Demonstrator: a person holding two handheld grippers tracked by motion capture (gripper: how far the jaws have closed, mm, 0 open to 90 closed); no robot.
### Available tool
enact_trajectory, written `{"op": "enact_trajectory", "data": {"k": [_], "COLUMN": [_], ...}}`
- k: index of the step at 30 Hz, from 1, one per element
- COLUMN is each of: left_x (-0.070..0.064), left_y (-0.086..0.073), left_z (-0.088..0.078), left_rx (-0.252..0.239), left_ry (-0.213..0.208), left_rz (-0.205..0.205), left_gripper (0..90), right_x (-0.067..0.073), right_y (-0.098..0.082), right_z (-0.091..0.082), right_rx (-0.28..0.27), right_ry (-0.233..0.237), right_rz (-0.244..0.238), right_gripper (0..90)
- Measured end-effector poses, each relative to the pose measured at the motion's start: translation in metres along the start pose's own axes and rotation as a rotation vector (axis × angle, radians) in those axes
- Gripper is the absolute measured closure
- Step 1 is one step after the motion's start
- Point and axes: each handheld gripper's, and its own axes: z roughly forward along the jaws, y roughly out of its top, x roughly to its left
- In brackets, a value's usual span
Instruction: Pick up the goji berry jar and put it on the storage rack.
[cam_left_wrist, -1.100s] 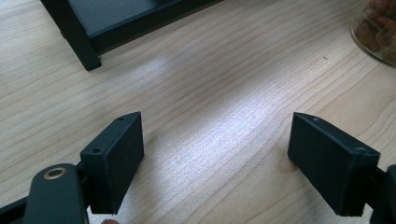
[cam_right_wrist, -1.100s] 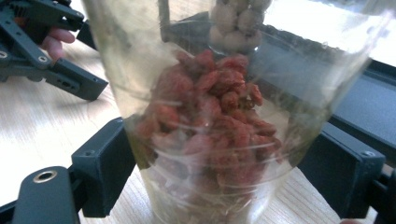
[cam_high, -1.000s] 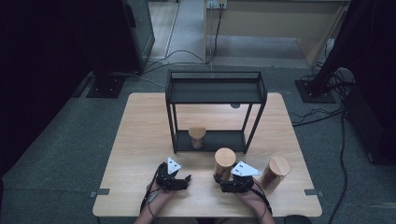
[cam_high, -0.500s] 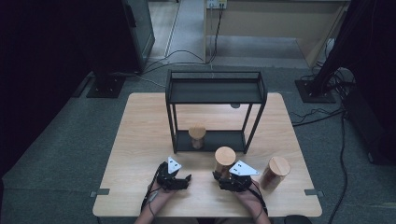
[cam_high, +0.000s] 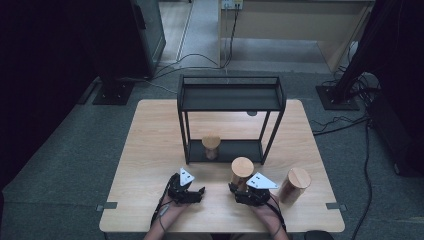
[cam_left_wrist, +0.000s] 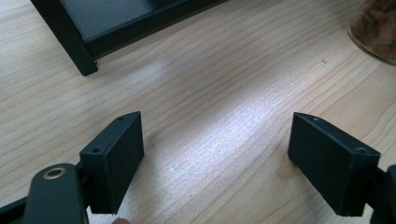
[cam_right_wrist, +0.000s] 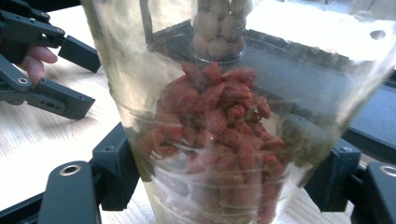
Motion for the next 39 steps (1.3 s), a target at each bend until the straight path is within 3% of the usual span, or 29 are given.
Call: {"op": "enact_trajectory", "data": {"k": [4, 11, 39], "left_x": [0.000, 0.000, -0.001], "left_y": [0.000, 0.000, 0.000], "left_z": [0.000, 0.000, 0.000], "left_rx": [0.000, 0.000, 0.001], "left_ry": [0.000, 0.001, 0.004], "left_rz": [0.000, 0.000, -0.003], "left_gripper": [18.3, 18.3, 18.3], "right_x": [0.003, 0.004, 0.019], "right_y": [-0.001, 0.000, 0.015], "right_z": [0.000, -0.002, 0.008], "right_rx": [-0.005, -0.036, -0.019], "right_ry": [-0.012, -0.019, -0.081], "right_rz": [-0.010, 0.042, 0.071], "right_gripper": [25.0, 25.0, 25.0]}}
